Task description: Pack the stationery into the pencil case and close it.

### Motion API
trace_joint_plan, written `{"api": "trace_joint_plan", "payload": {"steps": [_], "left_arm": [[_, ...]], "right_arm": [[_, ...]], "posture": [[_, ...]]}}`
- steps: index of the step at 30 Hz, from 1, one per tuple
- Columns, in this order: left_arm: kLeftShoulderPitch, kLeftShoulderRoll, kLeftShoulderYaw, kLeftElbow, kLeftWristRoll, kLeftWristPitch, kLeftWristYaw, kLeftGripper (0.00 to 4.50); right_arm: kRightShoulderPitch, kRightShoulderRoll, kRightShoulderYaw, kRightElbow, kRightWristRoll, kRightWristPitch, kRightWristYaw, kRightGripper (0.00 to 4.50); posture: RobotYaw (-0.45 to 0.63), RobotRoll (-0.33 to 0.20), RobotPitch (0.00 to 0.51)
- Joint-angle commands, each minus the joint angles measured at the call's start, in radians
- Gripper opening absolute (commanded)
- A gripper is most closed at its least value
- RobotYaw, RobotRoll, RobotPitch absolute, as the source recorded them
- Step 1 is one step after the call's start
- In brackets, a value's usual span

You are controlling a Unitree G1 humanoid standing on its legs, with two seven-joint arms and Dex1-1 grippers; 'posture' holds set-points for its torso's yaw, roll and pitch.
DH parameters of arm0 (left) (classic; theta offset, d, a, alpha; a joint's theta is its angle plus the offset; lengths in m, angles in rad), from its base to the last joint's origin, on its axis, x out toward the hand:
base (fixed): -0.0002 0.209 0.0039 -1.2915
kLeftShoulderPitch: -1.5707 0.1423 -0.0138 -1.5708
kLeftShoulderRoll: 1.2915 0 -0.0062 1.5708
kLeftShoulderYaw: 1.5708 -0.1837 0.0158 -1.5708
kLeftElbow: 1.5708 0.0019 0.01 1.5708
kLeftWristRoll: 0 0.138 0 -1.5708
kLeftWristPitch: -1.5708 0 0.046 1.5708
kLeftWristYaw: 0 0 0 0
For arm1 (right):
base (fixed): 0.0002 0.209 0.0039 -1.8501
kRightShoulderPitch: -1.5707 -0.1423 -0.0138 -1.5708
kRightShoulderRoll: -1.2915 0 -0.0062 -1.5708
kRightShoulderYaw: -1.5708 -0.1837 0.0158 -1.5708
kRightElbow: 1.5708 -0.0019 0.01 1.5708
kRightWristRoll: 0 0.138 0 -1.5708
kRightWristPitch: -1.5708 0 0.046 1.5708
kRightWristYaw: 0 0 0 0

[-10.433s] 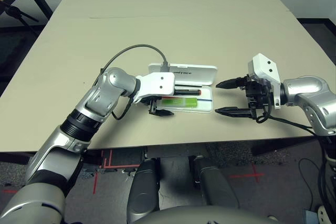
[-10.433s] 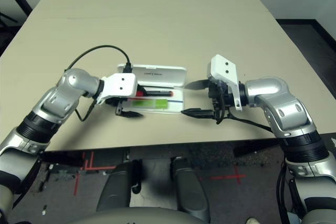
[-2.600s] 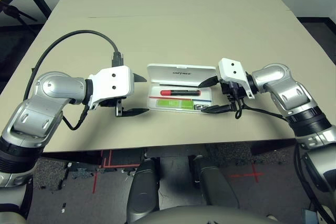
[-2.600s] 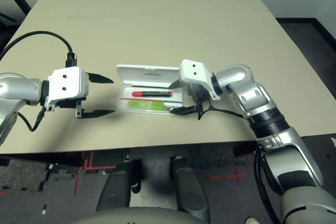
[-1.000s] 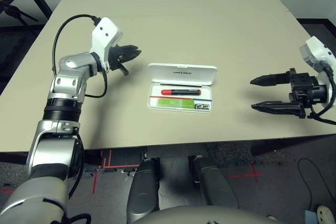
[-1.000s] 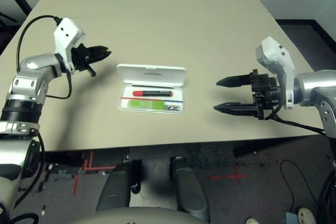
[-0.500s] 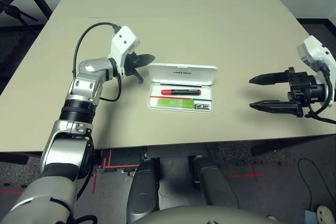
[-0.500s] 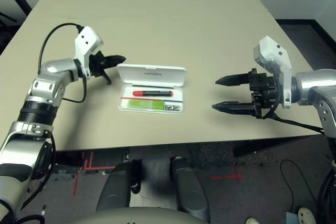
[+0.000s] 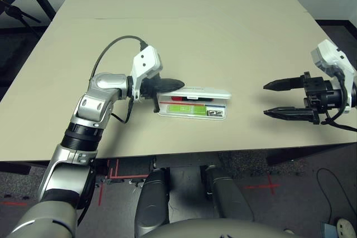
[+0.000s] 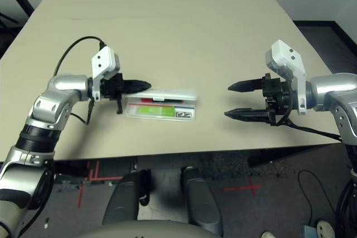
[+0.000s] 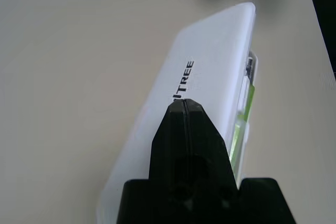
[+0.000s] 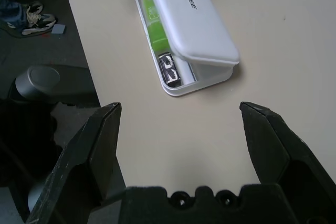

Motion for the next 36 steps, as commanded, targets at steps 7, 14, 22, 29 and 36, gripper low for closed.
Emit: {"api": "trace_joint_plan", "payload": {"steps": [7, 14, 22, 29, 36], "left_arm": [[0.068, -0.004, -0.113, 0.016, 0.088, -0.051, 0.024, 0.01], [0.083, -0.009, -0.160, 0.061, 0.133, -0.086, 0.025, 0.01], [0.097, 0.001, -0.222, 0.078, 0.171, -0.101, -0.001, 0.01], [0.076, -0.024, -0.280, 0.080, 0.202, -0.103, -0.013, 0.01], [0.057, -0.035, -0.345, 0.079, 0.242, -0.109, -0.032, 0.01]], "right_arm": [[-0.015, -0.010, 0.036, 0.016, -0.031, -0.027, 0.010, 4.50], [-0.014, -0.010, 0.038, 0.020, -0.038, -0.035, 0.012, 4.50], [-0.007, -0.014, 0.036, 0.024, -0.045, -0.041, 0.016, 4.50], [-0.005, -0.013, 0.042, 0.036, -0.057, -0.051, 0.023, 4.50], [-0.004, -0.001, 0.049, 0.042, -0.073, -0.062, 0.020, 4.50]], "posture": [[-0.08, 0.000, 0.176], [-0.09, 0.000, 0.175], [-0.09, 0.000, 0.179], [-0.09, 0.000, 0.185], [-0.09, 0.000, 0.189]]}}
